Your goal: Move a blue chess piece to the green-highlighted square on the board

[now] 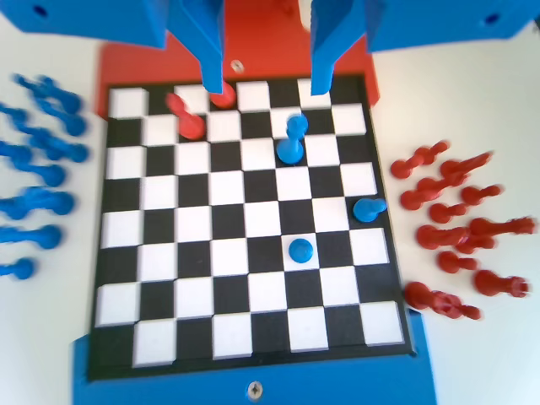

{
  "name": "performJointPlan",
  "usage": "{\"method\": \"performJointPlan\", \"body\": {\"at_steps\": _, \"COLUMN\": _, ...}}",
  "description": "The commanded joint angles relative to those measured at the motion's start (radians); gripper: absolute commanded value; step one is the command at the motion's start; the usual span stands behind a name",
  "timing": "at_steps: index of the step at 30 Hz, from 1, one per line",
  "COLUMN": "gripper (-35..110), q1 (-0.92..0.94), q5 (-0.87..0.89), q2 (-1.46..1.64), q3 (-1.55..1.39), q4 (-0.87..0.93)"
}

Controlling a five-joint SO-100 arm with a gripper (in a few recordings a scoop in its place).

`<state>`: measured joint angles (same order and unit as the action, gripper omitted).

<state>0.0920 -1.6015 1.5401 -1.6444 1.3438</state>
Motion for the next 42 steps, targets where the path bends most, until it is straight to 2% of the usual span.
{"method": "performJointPlan", "body": {"at_steps": 1, "gripper": 14, "q1": -0.018, "q5": -0.029, "q2": 0.268, "q3": 0.034, "q4": 0.126}}
{"method": "performJointPlan", "body": {"at_steps": 11, "gripper": 14, "q1": -0.044, "q5": -0.124, "q2": 0.652, "q3": 0.0, "q4": 0.374}}
{"method": "performJointPlan", "body": {"at_steps": 16, "gripper": 13, "q1": -0.063, "q5": -0.15, "q2": 0.827, "q3": -0.078, "q4": 0.437}}
{"method": "performJointPlan", "body": {"at_steps": 32, "gripper": 12, "q1": -0.072, "q5": -0.183, "q2": 1.266, "q3": -0.448, "q4": 0.345}}
{"method": "performJointPlan", "body": {"at_steps": 42, "gripper": 5, "q1": -0.055, "q5": -0.17, "q2": 1.407, "q3": -0.531, "q4": 0.253}}
